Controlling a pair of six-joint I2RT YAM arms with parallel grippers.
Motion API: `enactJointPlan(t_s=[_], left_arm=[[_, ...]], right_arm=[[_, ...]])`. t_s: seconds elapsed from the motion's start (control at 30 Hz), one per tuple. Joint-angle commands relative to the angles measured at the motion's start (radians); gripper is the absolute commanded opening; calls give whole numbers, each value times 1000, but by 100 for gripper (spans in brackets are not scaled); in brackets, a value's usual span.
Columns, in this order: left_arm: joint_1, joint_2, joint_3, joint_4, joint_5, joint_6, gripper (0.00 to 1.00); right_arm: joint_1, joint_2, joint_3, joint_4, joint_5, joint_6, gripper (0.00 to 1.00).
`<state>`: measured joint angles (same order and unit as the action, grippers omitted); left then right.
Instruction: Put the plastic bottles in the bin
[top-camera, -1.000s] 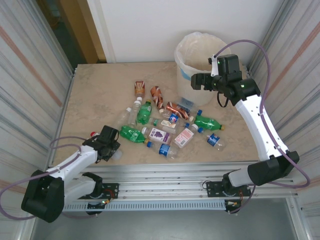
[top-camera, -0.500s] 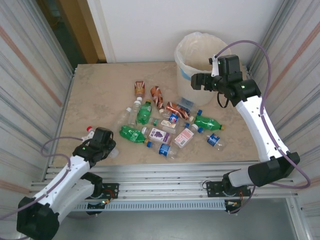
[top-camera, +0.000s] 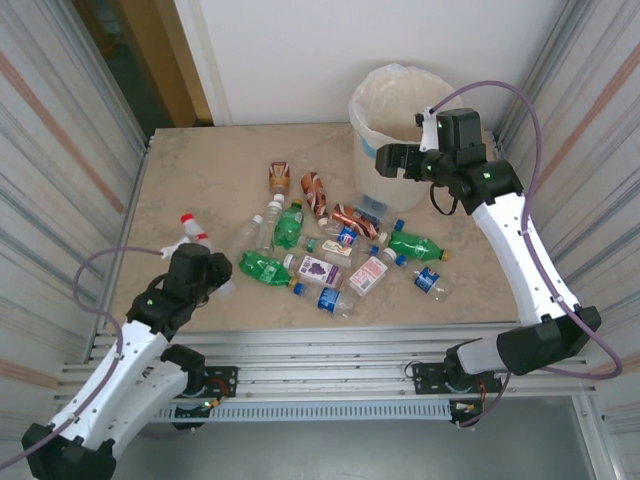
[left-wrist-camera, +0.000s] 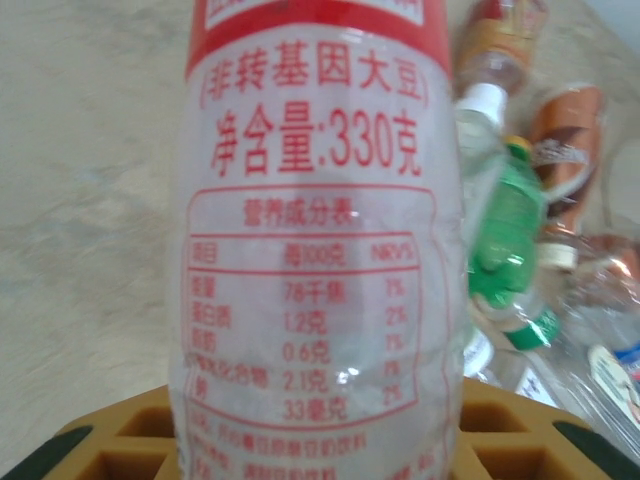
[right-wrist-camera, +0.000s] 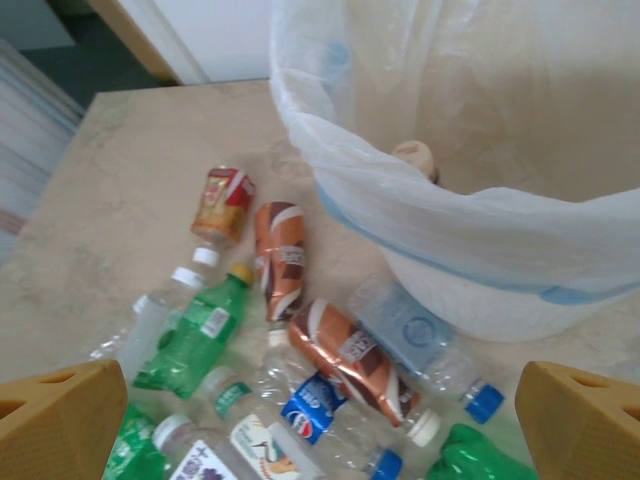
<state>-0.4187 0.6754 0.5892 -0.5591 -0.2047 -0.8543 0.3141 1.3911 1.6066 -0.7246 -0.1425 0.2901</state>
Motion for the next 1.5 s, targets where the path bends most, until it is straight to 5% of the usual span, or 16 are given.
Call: enactJointPlan(t_s=[0.0,0.2,0.5,0.97,1.17,1.23,1.33,1.47], left_arm=[[-51,20,42,138,56,153,39],[-200,114,96,310,91,305,39],[-364,298,220,463,199,461,39],[-399,352,230,536,257,482,40],[-400,345,226,531,232,470,41],[-400,339,224,526,216,465,46],[-400,330,225,509,194,455,73],[-401,310,223,498,183,449,99]], right_arm=[[5,-24,-28,62,-145,77,98],[53,10,-71,204,-378,179,98],[178,129,-39,329,-509,276,99],[259,235,-48,414,-587,365,66],[268,245,-46,428,-607,382,39],[269,243,-46,422,-607,382,28],[268,233,-50,417,-596,379,15],[261,225,-39,388,-572,359,10]])
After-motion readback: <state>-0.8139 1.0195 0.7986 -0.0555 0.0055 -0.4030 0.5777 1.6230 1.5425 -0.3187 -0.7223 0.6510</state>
